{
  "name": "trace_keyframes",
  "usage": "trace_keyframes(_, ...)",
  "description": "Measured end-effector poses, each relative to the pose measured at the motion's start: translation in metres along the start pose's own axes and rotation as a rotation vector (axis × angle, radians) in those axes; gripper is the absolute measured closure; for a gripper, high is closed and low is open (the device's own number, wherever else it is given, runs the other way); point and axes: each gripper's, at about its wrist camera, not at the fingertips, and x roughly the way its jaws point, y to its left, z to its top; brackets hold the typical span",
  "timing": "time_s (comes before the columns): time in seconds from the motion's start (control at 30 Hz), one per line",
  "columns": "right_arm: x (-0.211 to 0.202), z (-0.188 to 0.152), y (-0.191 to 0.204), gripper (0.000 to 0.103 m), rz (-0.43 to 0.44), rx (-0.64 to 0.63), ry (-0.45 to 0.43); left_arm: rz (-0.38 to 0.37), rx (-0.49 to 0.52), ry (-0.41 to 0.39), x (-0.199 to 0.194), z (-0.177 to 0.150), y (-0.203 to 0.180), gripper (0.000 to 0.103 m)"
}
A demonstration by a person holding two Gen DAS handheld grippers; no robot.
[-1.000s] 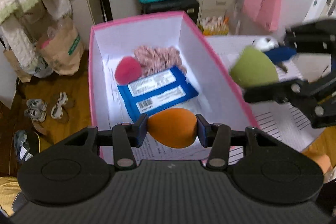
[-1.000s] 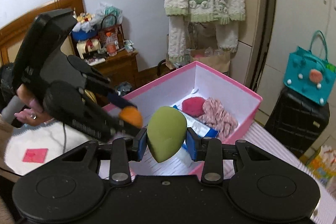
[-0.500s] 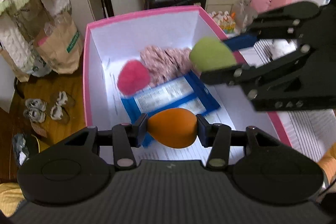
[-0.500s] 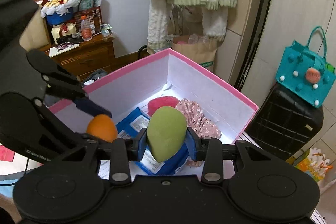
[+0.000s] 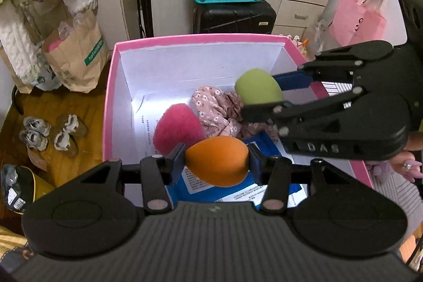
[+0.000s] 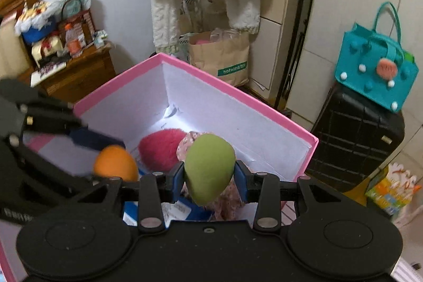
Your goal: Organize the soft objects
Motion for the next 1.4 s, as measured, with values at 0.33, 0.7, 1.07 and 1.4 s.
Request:
trace_keyframes(0.33,-0.042,-0.011,-0.019,0.046,0.006,0.1,-0.089,0.004,0.003,-0.018,0.012,0.012,-0.006,0.053)
trace_keyframes(0.7,-0.096,-0.048,-0.016,0.044,0.038,0.147,-0.116,0.065,0.012,-0.047,0.001,0.015,-0.01,0.032)
trace_keyframes(1.07,-0.151,-0.083,-0.004,0.043,0.001,0.11,-0.179,0.05,0.086,-0.037,-0.069,-0.009,-0.033,0.026)
trace_keyframes(1.4,-0.212,-0.115,0.007,0.04,-0.011,0.077,-0.208,0.123,0.257,-0.074,-0.14,-0.03,-0.077,0.002)
